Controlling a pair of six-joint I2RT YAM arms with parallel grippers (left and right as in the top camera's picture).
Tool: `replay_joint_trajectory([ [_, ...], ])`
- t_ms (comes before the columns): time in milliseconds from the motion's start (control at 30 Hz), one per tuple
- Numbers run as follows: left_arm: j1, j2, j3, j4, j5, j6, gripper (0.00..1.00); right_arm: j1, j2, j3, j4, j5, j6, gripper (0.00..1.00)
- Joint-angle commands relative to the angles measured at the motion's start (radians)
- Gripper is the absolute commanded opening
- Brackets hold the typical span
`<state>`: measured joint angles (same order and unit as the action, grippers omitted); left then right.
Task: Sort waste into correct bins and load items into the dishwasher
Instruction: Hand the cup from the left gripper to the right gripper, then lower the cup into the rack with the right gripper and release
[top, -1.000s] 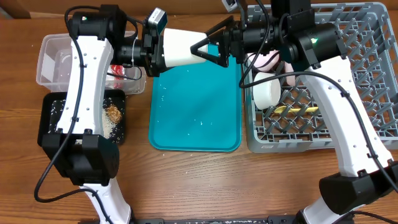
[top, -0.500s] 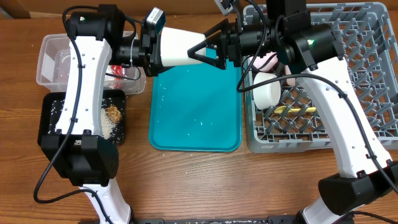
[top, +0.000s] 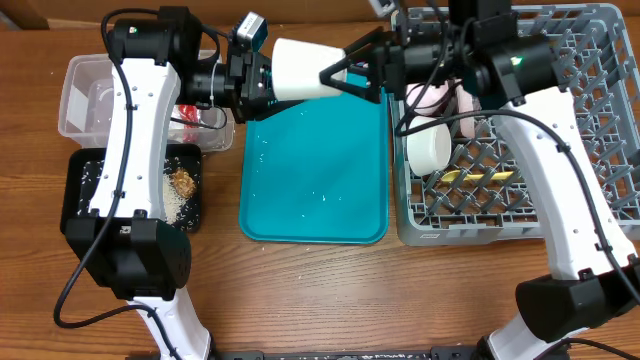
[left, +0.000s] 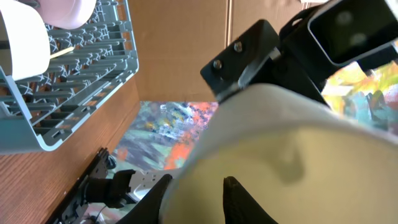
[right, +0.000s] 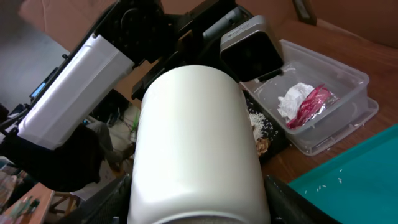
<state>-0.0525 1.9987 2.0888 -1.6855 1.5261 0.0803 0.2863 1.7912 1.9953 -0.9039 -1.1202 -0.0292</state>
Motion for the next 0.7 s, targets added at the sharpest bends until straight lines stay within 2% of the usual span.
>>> replay_joint_trajectory([
  [0,-0.006,-0.048,0.016,0.0,0.011,0.002,0.29,-0.048,-0.013,0.001,-0.002,-0.008,-0.002,0.44],
  [267,-0.006,-0.048,0.016,0.008,0.008,0.002,0.3,-0.151,-0.065,0.001,-0.036,-0.007,-0.002,0.44],
  [400,-0.006,-0.048,0.016,0.013,0.007,0.002,0.3,-0.159,-0.067,0.001,-0.062,0.029,-0.002,0.44],
  [533,-0.006,-0.048,0.016,0.016,-0.053,0.002,0.3,-0.179,-0.076,0.002,-0.145,0.199,-0.002,0.44],
  [667,-0.006,-0.048,0.016,0.073,-0.202,0.001,0.31,-0.209,-0.131,0.002,-0.327,0.512,0.006,0.44],
])
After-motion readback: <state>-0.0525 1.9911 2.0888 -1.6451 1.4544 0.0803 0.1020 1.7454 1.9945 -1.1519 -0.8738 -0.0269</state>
